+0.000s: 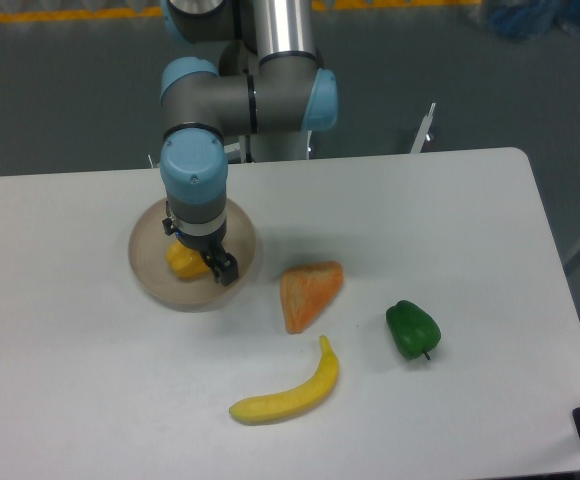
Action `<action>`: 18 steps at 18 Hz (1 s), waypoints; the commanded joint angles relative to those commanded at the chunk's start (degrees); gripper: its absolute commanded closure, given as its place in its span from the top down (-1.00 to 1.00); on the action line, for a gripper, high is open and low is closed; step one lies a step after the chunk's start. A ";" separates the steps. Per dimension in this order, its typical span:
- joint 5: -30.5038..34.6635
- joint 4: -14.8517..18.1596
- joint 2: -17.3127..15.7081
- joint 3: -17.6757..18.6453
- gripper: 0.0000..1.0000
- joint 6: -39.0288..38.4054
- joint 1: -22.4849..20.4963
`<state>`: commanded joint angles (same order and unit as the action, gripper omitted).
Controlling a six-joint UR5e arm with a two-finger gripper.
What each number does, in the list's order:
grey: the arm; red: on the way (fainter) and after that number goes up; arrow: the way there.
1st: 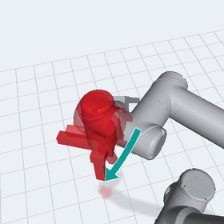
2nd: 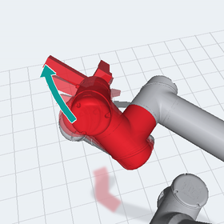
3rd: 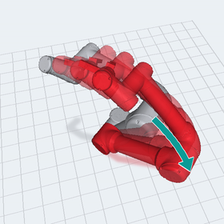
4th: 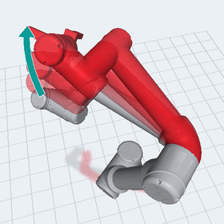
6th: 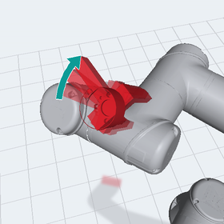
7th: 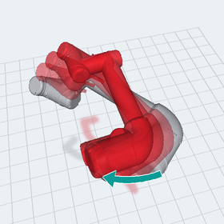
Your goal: Place the yellow pepper on the plate
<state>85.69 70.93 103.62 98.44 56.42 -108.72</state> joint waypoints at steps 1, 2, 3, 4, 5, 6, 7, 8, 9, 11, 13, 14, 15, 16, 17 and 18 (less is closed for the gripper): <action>0.00 -0.17 -0.09 -0.35 1.00 0.09 -0.79; 0.00 -0.18 -0.09 -0.88 1.00 0.18 -1.93; 0.00 -0.35 -0.09 -1.49 1.00 0.26 -3.33; 0.00 -0.53 -0.09 -2.54 1.00 0.44 -4.56; 0.00 -0.61 -0.09 -3.77 1.00 0.61 -5.79; 0.00 -0.70 0.00 -5.17 1.00 0.79 -7.46; 0.87 -0.70 0.26 -7.36 1.00 1.31 -9.74; 1.84 -0.70 0.61 -8.60 1.00 2.80 -11.33; 2.54 -0.53 0.87 -9.40 1.00 4.73 -13.26; 2.55 -0.70 2.19 -10.37 1.00 9.90 -17.56; 2.64 -1.58 3.69 -10.81 1.00 16.24 -20.91; 2.64 -1.67 4.04 -11.08 1.00 18.09 -21.97; 2.64 -1.76 4.65 -11.51 1.00 19.24 -22.59; 2.64 -1.76 5.53 -12.30 1.00 19.86 -23.12; 2.64 -1.76 6.75 -13.53 1.00 20.47 -24.16; 2.72 -1.76 7.29 -14.23 1.00 21.44 -24.96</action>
<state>88.42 69.17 110.91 84.21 77.86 -133.67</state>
